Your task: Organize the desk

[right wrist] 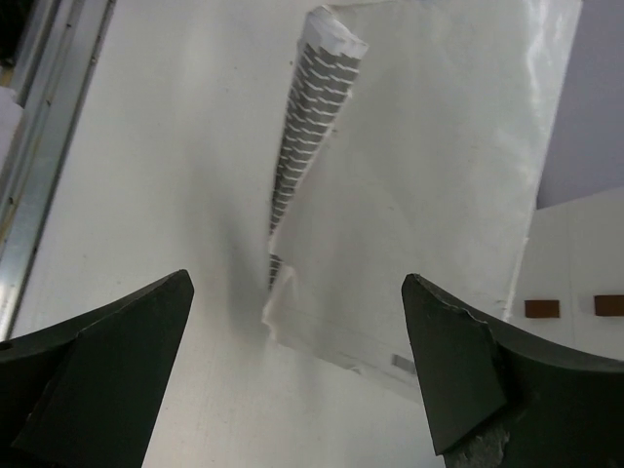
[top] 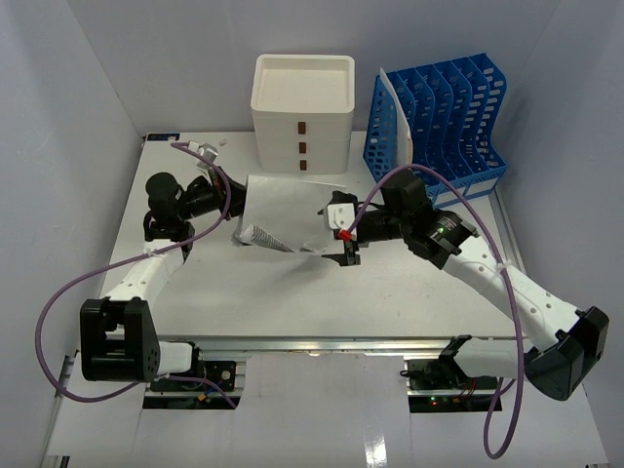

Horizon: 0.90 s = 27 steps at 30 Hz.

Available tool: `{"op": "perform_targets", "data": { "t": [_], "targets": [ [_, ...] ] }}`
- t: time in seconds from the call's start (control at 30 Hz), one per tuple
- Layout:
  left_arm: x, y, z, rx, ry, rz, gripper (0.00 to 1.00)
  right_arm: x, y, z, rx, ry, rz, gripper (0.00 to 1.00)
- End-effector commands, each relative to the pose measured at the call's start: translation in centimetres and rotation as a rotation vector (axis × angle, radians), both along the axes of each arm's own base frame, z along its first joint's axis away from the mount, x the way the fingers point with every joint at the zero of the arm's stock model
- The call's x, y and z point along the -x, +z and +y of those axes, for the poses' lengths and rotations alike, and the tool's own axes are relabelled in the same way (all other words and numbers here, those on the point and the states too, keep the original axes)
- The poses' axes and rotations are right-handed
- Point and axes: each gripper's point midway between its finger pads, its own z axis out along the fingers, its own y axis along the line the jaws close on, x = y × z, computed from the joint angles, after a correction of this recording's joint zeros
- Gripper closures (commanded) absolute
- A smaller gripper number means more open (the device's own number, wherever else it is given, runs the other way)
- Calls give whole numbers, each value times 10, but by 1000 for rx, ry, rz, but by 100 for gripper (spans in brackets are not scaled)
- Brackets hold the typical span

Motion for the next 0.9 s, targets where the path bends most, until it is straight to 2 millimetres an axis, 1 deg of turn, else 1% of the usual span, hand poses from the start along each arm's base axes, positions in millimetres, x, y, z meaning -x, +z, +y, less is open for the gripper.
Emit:
{"op": "perform_targets", "data": {
  "t": [0.0,0.1,0.23,0.3,0.37,0.5,0.6,0.63,0.7,0.73,0.8,0.83,0.87],
  "targets": [
    [34,27,-8,-55,-124,-195,100,-29,26,7,-8,-34,-130,7],
    [44,28,-11,-67,-159,-197,100,-40,28,14,-2,-43,-128,7],
    [57,34,-16,-67,-196,-217,100,-45,13,25,43,-6,-84,6],
    [65,39,-18,-66,-217,-239,100,-49,4,27,60,-7,-73,6],
    [68,41,-19,-66,-224,-244,100,-52,0,27,71,-12,-72,6],
    [77,48,-21,-62,-238,-274,100,-50,-11,30,84,6,-40,0],
    [77,49,-21,-58,-237,-277,100,-40,-14,32,83,53,-7,19],
    [76,48,-21,-57,-234,-276,100,-36,-15,33,84,72,9,31],
    [74,47,-21,-58,-231,-277,100,-27,-16,31,92,107,32,65],
    [73,47,-21,-57,-228,-274,100,-24,-18,30,98,113,48,80],
    [70,50,-21,-56,-219,-277,98,-22,-20,27,105,113,60,90],
    [68,51,-21,-55,-212,-278,95,-21,-20,25,106,109,64,92],
    [66,52,-21,-54,-205,-276,91,-20,-20,23,105,106,70,92]
  ]
}}
